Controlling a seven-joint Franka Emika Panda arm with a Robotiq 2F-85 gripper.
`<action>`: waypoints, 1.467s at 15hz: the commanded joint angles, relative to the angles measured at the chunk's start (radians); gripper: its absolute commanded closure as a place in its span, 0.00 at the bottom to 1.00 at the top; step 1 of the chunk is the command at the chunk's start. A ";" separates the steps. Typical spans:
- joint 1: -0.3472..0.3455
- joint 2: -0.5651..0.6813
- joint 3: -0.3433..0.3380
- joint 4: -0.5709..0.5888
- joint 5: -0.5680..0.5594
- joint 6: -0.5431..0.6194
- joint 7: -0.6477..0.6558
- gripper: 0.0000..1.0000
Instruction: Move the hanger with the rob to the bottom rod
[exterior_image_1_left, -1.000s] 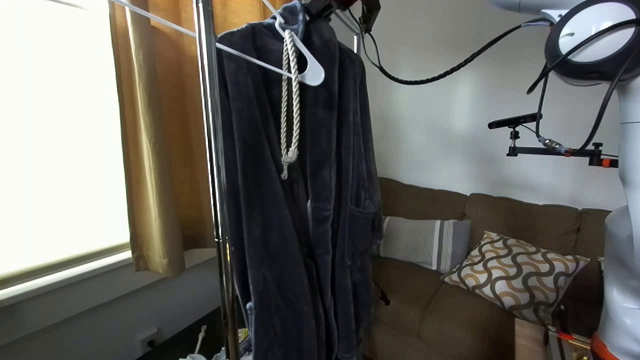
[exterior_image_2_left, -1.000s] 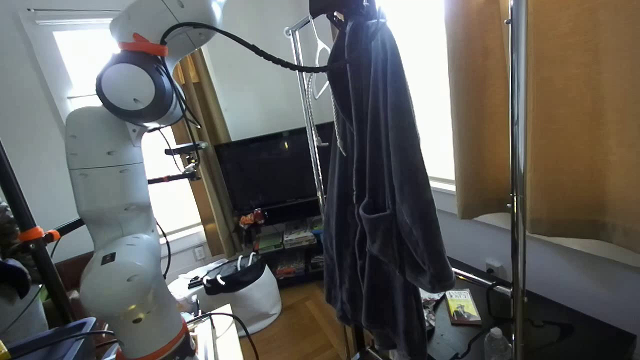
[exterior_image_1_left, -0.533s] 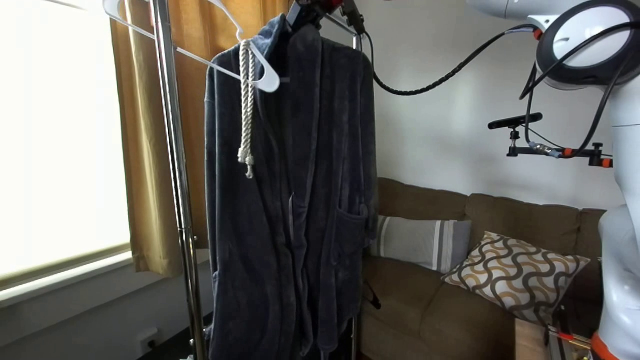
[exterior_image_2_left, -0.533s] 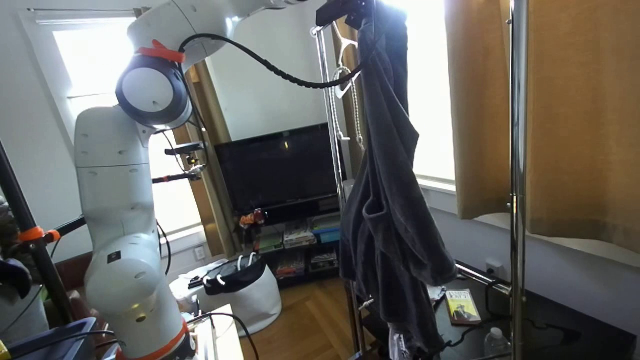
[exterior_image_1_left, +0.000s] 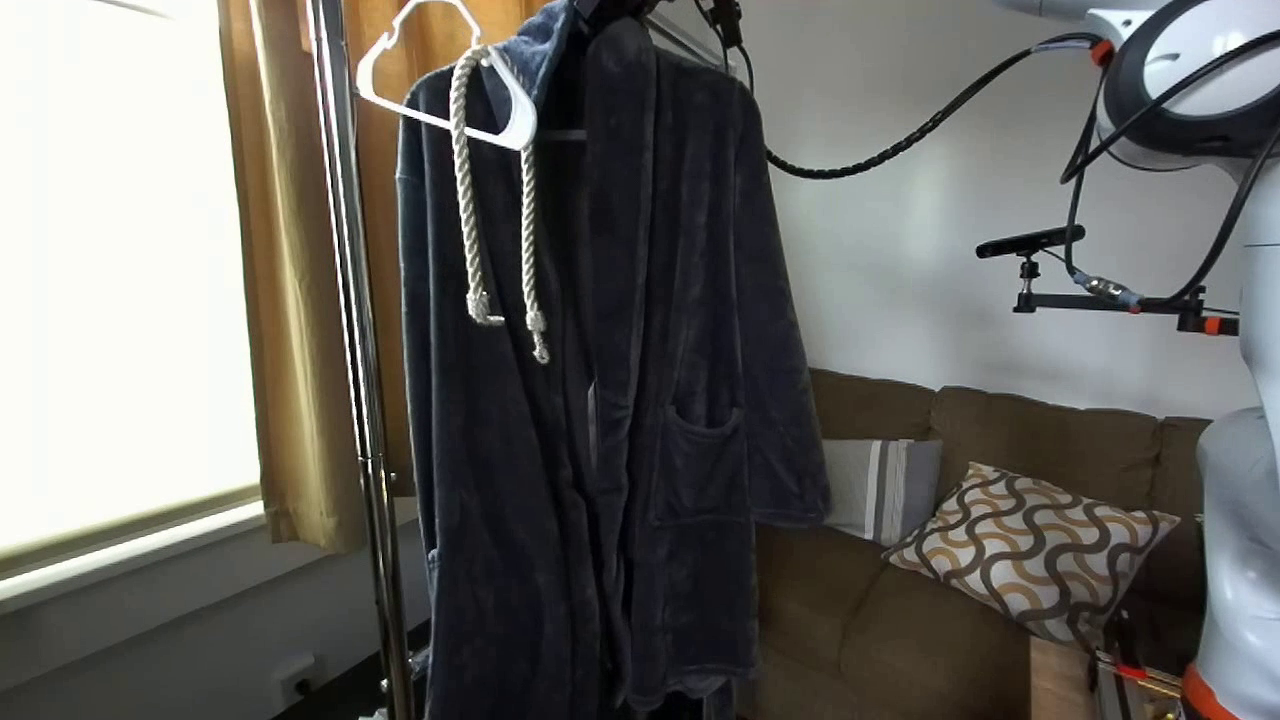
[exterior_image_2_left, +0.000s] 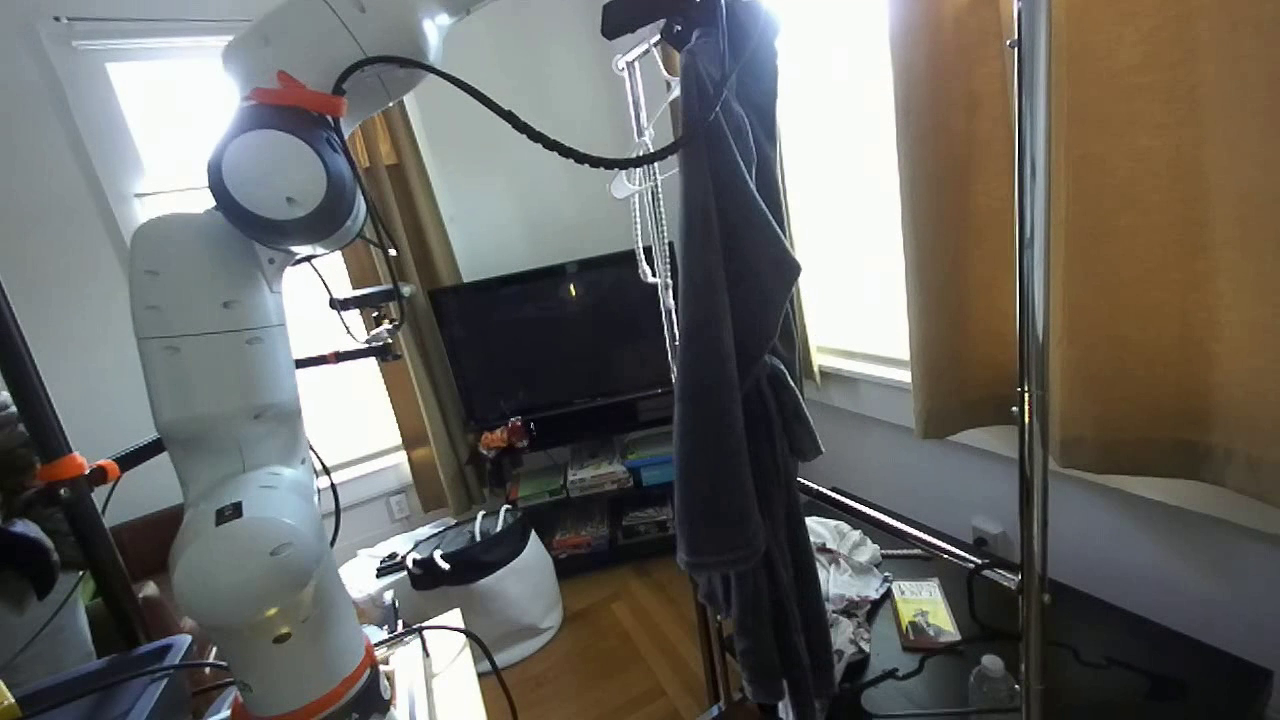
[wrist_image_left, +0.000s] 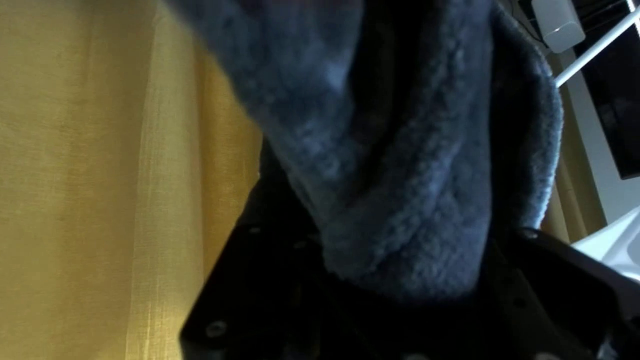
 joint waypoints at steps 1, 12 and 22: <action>-0.005 -0.087 0.000 -0.019 0.042 0.004 -0.001 0.99; -0.033 -0.300 -0.034 -0.282 0.035 -0.387 0.013 1.00; -0.163 -0.376 -0.057 -0.528 0.084 -0.545 0.076 1.00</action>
